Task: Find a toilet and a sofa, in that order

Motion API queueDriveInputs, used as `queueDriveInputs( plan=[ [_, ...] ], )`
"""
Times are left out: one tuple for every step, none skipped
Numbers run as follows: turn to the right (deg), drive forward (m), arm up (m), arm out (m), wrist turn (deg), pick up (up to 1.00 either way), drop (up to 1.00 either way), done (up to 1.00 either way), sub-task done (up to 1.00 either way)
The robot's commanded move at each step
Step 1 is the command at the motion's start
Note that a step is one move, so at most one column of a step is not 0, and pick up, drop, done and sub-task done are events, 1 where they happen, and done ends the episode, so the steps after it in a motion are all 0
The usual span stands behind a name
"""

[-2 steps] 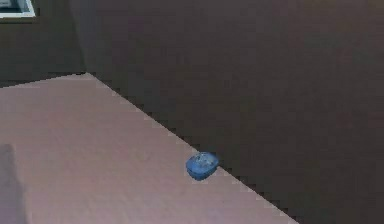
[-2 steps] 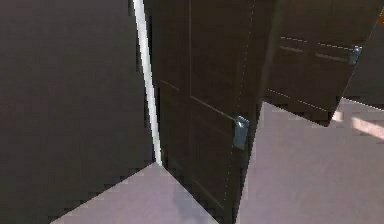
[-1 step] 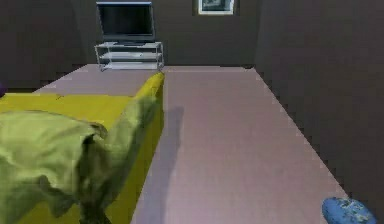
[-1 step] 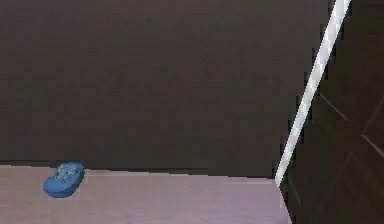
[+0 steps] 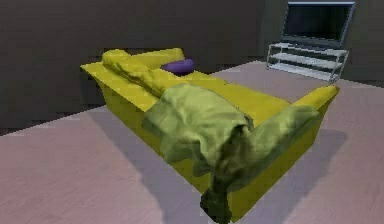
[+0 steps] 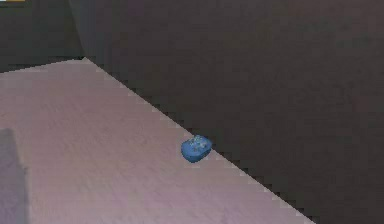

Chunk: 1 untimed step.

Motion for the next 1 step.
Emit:
queueDriveInputs(
  plan=[
    [0.0, 0.0, 0.0, 0.0, 0.0, 0.0, 0.0, 1.0, 0.0]
  ],
)
